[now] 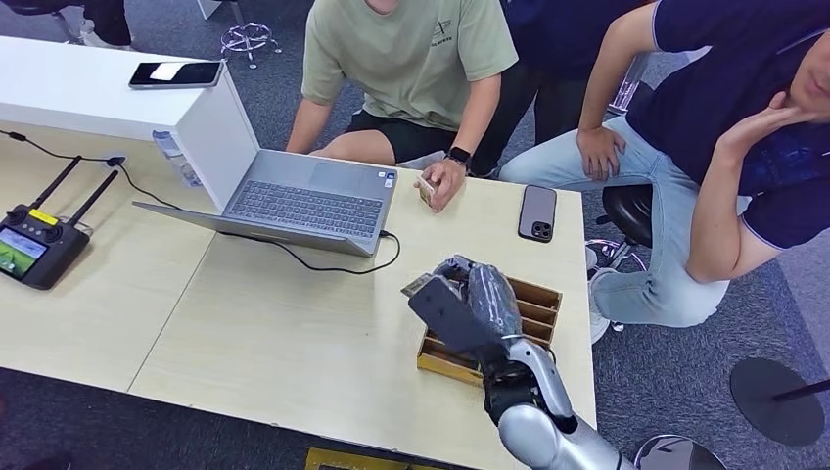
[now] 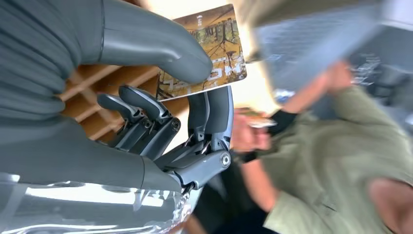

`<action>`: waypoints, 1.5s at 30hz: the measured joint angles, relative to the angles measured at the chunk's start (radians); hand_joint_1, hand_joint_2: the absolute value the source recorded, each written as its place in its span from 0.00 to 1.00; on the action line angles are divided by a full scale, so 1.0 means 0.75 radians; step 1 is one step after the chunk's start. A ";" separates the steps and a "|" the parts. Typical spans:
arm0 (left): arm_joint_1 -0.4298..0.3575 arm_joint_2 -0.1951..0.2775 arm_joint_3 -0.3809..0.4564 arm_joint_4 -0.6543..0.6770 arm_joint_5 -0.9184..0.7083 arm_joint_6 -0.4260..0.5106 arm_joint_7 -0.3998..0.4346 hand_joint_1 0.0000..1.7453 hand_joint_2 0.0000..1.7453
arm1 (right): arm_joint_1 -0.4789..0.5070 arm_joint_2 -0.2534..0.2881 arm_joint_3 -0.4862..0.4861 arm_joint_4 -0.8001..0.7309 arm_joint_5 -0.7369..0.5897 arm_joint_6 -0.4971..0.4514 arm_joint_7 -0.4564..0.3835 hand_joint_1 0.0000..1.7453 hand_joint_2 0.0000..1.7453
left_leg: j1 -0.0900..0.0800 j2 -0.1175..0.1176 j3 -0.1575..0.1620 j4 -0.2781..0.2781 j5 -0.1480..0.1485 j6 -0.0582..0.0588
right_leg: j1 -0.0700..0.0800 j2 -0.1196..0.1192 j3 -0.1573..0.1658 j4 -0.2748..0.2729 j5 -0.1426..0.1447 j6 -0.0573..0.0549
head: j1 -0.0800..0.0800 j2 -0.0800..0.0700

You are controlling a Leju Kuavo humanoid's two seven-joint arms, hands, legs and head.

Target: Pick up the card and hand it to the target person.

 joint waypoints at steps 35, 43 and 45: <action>-0.074 -0.017 -0.127 0.000 -0.084 0.009 0.071 0.00 1.00 | -0.381 0.281 -0.112 1.026 -1.070 -0.279 -0.786 0.75 1.00 | 0.000 -0.001 -0.001 0.000 0.000 0.000 | 0.000 -0.001 -0.001 0.000 0.000 0.000 | 0.000 0.000; -0.074 -0.020 -0.136 0.000 -0.086 0.021 0.064 0.00 0.50 | -0.381 0.284 -0.112 1.052 -1.068 -0.290 -0.778 0.00 1.00 | 0.000 -0.001 -0.001 0.000 0.000 0.000 | 0.000 -0.001 -0.001 0.000 0.000 0.000 | 0.000 0.000; -0.074 -0.020 -0.138 0.000 -0.085 0.024 0.058 0.00 0.00 | -0.381 0.284 -0.112 1.056 -1.067 -0.292 -0.776 0.00 1.00 | 0.000 -0.001 -0.001 0.000 0.000 0.000 | 0.000 -0.001 -0.001 0.000 0.000 0.000 | 0.000 0.000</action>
